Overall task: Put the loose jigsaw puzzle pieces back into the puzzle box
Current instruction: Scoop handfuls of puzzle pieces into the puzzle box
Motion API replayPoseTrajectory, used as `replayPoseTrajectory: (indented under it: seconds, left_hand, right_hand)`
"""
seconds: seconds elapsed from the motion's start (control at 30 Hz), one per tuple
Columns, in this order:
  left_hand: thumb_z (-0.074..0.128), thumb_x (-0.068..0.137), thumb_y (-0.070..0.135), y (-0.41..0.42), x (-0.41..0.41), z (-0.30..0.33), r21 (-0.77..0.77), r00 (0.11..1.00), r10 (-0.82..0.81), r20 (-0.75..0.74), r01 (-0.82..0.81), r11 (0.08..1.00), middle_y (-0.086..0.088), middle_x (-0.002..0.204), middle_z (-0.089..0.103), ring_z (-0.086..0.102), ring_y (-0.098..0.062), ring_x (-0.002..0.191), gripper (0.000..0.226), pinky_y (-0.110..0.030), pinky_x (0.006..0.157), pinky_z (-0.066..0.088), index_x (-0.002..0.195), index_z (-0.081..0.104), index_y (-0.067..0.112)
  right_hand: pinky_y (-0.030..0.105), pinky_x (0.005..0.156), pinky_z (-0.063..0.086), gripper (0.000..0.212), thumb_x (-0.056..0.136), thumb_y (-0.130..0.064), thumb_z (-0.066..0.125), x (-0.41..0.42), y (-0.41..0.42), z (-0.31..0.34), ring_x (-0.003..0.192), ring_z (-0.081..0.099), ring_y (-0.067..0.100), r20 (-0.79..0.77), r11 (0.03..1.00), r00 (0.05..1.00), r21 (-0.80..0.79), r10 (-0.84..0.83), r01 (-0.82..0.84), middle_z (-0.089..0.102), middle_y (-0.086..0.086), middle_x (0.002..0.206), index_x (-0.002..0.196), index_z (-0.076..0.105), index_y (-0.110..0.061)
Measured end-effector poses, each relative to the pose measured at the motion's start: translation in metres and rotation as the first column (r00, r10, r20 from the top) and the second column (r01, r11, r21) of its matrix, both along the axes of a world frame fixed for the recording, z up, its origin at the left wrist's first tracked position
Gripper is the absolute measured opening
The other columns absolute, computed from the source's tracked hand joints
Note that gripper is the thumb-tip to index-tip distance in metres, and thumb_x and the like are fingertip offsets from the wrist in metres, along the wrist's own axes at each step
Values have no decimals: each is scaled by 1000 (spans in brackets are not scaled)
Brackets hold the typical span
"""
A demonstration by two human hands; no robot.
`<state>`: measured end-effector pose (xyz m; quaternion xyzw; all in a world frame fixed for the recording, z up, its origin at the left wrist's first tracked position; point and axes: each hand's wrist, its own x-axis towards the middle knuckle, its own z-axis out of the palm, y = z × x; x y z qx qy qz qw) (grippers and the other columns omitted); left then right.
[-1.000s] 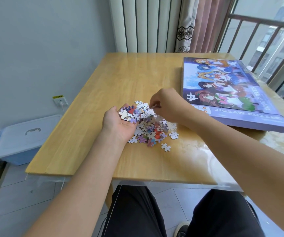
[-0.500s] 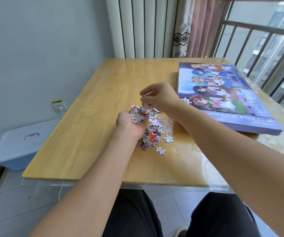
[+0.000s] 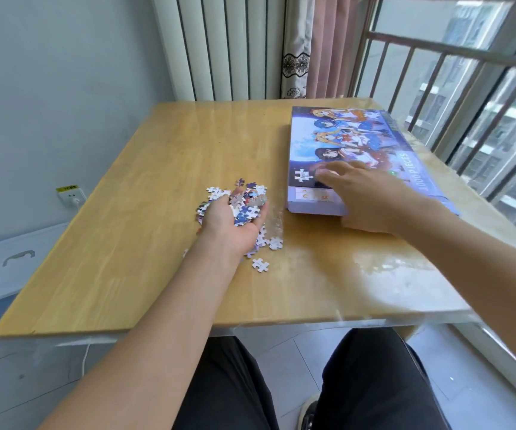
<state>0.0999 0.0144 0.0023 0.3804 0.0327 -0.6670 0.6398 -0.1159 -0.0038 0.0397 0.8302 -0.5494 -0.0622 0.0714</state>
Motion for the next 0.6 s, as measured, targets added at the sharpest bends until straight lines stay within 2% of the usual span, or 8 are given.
replayPoseTrajectory:
  seconds: [0.03, 0.1, 0.13, 0.2, 0.3, 0.43, 0.5, 0.6]
  left_hand:
    - [45, 105, 15, 1, -8, 2, -4, 1000, -17, 0, 17, 1000, -19, 114, 64, 63, -35, 95, 24, -45, 78, 58, 109, 66, 5]
    - [47, 104, 13, 4, -24, 6, -12, 999, -48, -2, 48, 999, -18, 117, 63, 64, -34, 94, 23, -44, 74, 58, 117, 64, 4]
    - [46, 104, 12, 6, -33, 8, -19, 998, -63, -2, 63, 998, -17, 118, 64, 64, -33, 95, 24, -44, 77, 58, 118, 64, 3]
    - [43, 104, 9, 11, -44, 10, -38, 996, -86, -13, 86, 996, -18, 112, 67, 66, -32, 97, 24, -45, 84, 57, 113, 64, 2]
    - [41, 104, 8, 19, -59, 22, -45, 991, -123, -58, 120, 992, -18, 103, 65, 63, -32, 94, 22, -46, 82, 56, 105, 62, 1]
    - [41, 102, 6, 15, -81, 50, 5, 984, -166, -59, 166, 986, -22, 113, 56, 59, -38, 94, 23, -48, 75, 57, 120, 55, 1]
    - [41, 102, 7, 11, -92, 69, -16, 981, -185, -60, 185, 983, -22, 112, 55, 58, -40, 95, 20, -50, 82, 58, 117, 52, 2]
    - [42, 101, 14, -1, -108, 98, -33, 981, -165, -100, 163, 986, -21, 108, 59, 58, -40, 101, 14, -52, 96, 53, 98, 54, 6]
  right_hand:
    - [41, 82, 50, 60, 81, -21, 68, -6, 1, 0, 124, 51, 31, 65, 998, 998, -55, -9, 13, 50, 1, 141, 138, 49, -27]
    - [38, 69, 48, 13, 87, -20, 59, -11, 0, 6, 92, 61, 35, 166, 985, 986, -167, -20, 48, 66, 9, 108, 99, 64, -24]
    - [38, 64, 47, 9, 90, -18, 57, -14, -3, 13, 81, 58, 35, 201, 978, 979, -202, -19, 60, 66, 12, 94, 82, 59, -22]
    - [38, 62, 45, 20, 94, -16, 56, -13, -7, 25, 75, 54, 34, 252, 976, 968, -206, -16, 70, 63, 13, 84, 74, 60, -19]
    - [40, 65, 47, 21, 97, -18, 56, -10, -10, 43, 76, 55, 36, 300, 973, 954, -225, 23, 48, 58, 11, 79, 76, 61, -15]
    - [36, 56, 34, 21, 93, -14, 58, -2, -11, 71, 71, 52, 36, 300, 954, 952, -299, 59, 35, 46, 6, 66, 73, 60, -10]
    - [35, 55, 35, 22, 90, -8, 59, 0, -12, 86, 69, 53, 37, 300, 951, 952, -304, 50, 46, 48, 8, 68, 69, 56, -11]
    - [37, 60, 43, 30, 89, -4, 57, 1, -10, 106, 71, 56, 37, 327, 951, 943, -305, 57, 48, 50, 9, 71, 64, 49, -19]
